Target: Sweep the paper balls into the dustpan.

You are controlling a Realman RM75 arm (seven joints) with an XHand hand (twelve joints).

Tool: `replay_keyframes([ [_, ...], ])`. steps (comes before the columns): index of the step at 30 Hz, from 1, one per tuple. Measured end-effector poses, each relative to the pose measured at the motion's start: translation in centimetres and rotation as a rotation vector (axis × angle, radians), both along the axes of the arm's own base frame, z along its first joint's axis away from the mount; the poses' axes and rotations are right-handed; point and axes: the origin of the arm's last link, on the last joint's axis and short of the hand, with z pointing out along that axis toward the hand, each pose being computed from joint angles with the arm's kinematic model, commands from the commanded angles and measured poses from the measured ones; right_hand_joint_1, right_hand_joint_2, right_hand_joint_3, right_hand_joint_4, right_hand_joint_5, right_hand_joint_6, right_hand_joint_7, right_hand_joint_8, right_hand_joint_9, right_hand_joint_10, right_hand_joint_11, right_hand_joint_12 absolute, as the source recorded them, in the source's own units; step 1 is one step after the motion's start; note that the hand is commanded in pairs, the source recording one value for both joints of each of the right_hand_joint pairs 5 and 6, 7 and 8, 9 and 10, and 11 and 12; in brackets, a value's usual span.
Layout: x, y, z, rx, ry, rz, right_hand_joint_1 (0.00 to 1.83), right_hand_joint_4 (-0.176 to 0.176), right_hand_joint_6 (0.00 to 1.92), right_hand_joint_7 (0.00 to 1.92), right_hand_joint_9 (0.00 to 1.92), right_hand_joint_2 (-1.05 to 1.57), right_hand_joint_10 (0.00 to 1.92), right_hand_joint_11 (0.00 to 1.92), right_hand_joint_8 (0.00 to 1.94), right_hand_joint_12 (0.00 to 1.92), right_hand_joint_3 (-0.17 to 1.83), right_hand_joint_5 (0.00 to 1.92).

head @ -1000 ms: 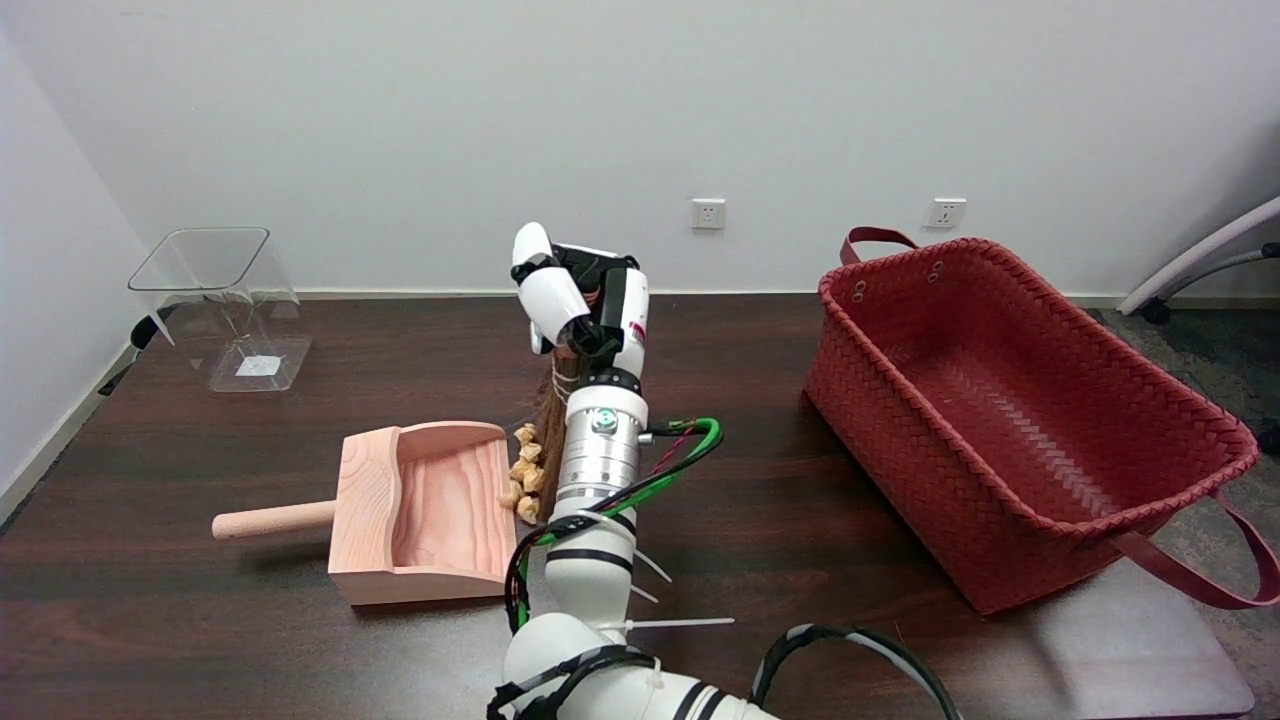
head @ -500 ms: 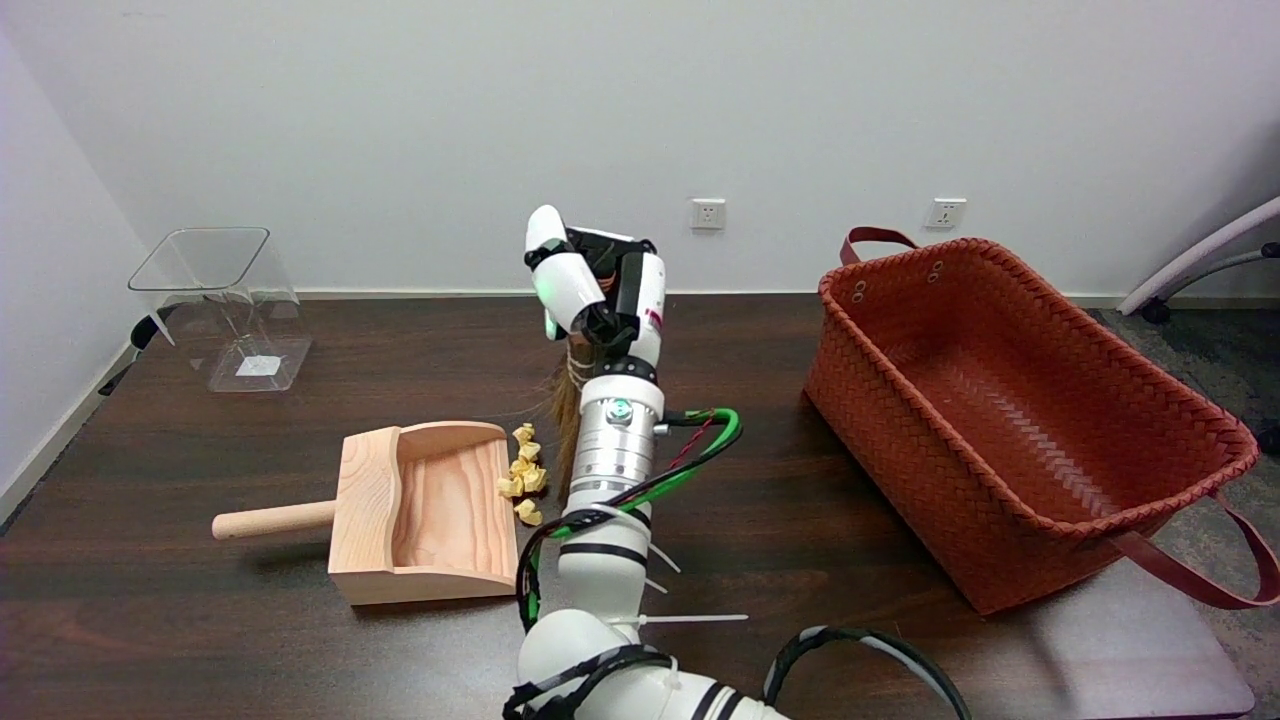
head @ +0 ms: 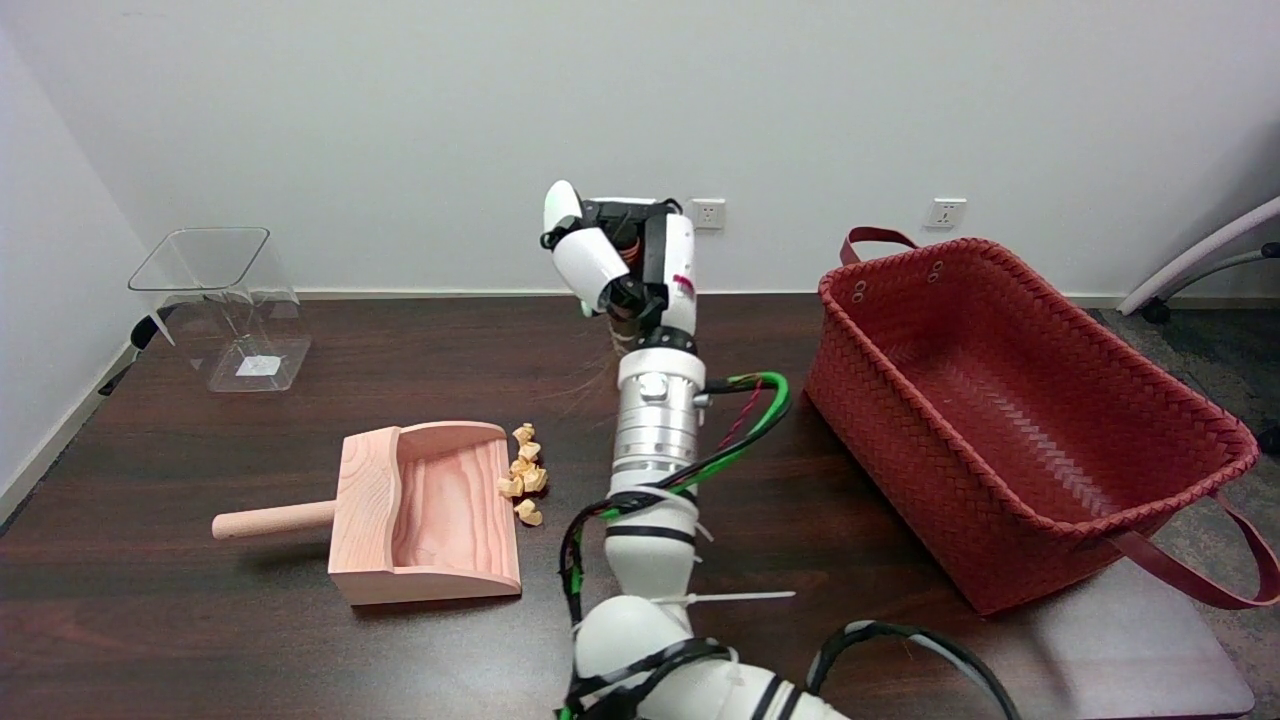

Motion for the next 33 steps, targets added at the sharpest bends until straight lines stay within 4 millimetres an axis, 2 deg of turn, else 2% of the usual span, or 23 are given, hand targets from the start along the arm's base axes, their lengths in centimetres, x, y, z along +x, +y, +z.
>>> replay_keyframes([
  [14,0.8,1.5,4.2,-0.055,0.217,-0.017,1.02,0.0,1.92,1.92,1.92,1.57,1.92,1.92,1.92,1.92,1.37,1.92],
  [22,-0.2,2.5,6.3,-0.076,0.311,-0.064,1.01,0.0,1.92,1.92,1.92,1.57,1.92,1.92,1.92,1.92,1.41,1.92],
  [33,-2.4,2.4,7.3,-0.053,0.348,-0.11,1.01,0.0,1.92,1.92,1.92,1.57,1.92,1.92,1.92,1.92,1.43,1.92],
])
